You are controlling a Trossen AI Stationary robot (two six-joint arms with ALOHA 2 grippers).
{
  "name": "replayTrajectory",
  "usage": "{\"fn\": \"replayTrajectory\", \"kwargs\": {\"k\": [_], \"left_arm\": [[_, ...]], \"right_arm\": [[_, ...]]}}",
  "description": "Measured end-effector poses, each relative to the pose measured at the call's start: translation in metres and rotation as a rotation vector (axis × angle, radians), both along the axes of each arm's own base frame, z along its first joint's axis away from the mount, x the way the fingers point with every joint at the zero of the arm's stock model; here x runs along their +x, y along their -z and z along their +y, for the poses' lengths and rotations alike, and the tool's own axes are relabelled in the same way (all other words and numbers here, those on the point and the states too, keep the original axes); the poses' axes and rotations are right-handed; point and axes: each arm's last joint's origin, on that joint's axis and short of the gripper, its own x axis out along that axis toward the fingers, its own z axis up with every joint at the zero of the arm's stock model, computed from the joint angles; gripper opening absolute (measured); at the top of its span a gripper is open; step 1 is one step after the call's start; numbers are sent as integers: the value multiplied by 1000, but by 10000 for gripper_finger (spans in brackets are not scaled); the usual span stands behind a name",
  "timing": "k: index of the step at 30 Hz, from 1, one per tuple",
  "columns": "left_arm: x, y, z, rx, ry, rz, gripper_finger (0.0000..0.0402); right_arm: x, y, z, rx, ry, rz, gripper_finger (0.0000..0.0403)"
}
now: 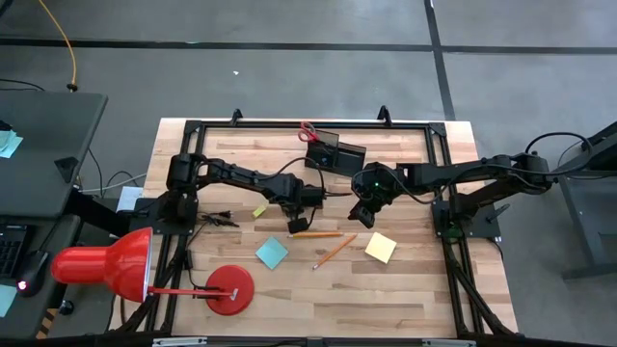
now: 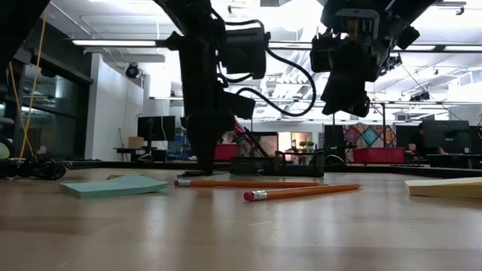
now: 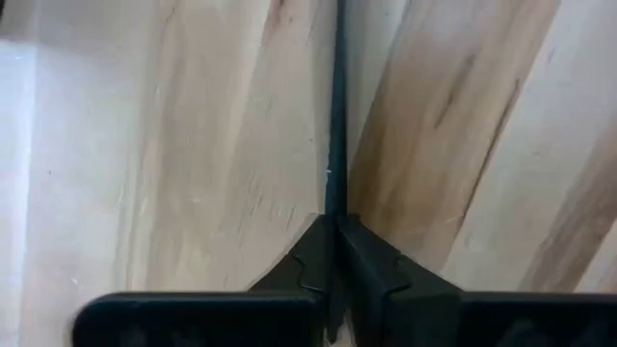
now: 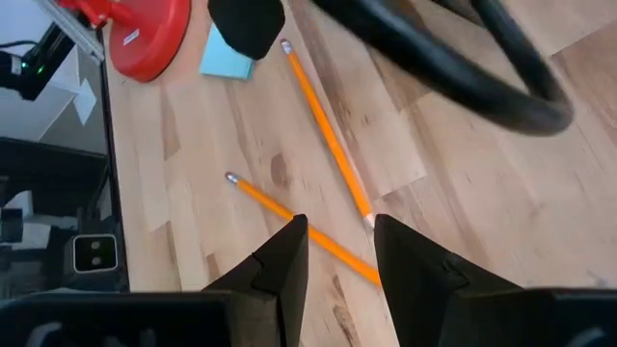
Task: Pick and place office supplies into organizer
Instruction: Put the black pen in the black desk organizer
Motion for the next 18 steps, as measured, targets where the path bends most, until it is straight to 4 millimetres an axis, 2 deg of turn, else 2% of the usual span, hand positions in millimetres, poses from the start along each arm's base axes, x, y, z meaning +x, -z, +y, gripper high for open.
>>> {"fn": "replayTrajectory", "kwargs": {"k": [4,11,18], "left_arm": [[0,-1,-1,-4,16,5,3],[-6,-2,-2,-12,18,69,2],[-13,-25,-3,-12,52,52,23]], "right_arm": [[-1,1,1,-1,-20,5,112],[-14,10,1,14,-97,151,112],[-13,9,1,1,-114,131,112]]}}
